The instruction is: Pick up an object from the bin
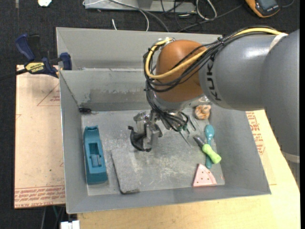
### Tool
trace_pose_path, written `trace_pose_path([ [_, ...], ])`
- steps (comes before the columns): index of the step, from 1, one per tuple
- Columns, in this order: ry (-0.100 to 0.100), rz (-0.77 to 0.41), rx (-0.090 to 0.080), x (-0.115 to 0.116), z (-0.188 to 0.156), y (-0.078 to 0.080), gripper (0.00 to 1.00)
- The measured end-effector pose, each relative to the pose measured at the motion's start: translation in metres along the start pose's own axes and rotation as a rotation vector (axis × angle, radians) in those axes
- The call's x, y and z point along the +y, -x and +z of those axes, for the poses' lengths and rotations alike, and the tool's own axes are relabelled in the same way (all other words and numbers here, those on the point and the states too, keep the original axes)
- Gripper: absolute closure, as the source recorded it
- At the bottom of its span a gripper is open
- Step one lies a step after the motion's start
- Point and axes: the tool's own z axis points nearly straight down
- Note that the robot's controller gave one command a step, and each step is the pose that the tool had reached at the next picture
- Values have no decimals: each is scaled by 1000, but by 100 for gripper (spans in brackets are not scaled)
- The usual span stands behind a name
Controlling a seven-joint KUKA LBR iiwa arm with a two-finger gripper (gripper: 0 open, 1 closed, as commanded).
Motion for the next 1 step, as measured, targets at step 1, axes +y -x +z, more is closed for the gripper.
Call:
trace_pose_path([
  [1,2,24,11,17,-74,-10,100],
])
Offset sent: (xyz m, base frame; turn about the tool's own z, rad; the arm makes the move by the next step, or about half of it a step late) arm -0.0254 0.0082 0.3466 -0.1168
